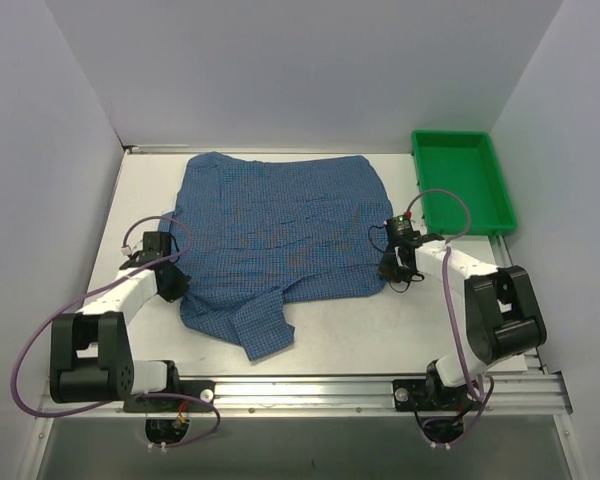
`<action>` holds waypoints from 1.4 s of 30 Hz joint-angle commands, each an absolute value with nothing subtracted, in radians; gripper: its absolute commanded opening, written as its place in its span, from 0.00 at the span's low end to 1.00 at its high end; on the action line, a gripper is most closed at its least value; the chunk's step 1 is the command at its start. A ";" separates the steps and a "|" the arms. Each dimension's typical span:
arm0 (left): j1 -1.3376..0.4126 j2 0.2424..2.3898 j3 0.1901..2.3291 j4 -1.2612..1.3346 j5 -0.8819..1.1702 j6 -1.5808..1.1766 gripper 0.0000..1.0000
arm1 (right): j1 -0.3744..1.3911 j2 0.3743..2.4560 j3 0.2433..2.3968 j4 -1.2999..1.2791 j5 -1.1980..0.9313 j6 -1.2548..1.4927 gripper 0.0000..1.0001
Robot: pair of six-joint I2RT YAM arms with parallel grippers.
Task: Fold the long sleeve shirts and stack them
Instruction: Fold the shirt
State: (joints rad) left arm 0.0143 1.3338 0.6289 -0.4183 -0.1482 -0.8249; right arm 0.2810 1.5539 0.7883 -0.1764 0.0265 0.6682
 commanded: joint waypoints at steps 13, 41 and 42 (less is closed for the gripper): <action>0.009 1.118 1.644 -0.683 -0.163 -0.580 0.00 | 0.276 1.184 1.572 -0.477 0.088 0.368 0.00; 0.012 1.399 2.144 -0.686 0.029 -0.571 0.00 | 0.270 1.356 2.066 -0.526 -0.141 0.264 0.00; 0.014 1.435 2.170 -0.684 0.037 -0.578 0.00 | 0.265 1.389 2.119 -0.525 -0.143 0.259 0.00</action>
State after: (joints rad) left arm 0.0082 1.3212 2.1304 -0.7017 -0.0109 -0.5724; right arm 0.2787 1.2842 2.0506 -0.5602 -0.1104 0.2958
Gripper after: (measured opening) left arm 0.015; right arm 0.059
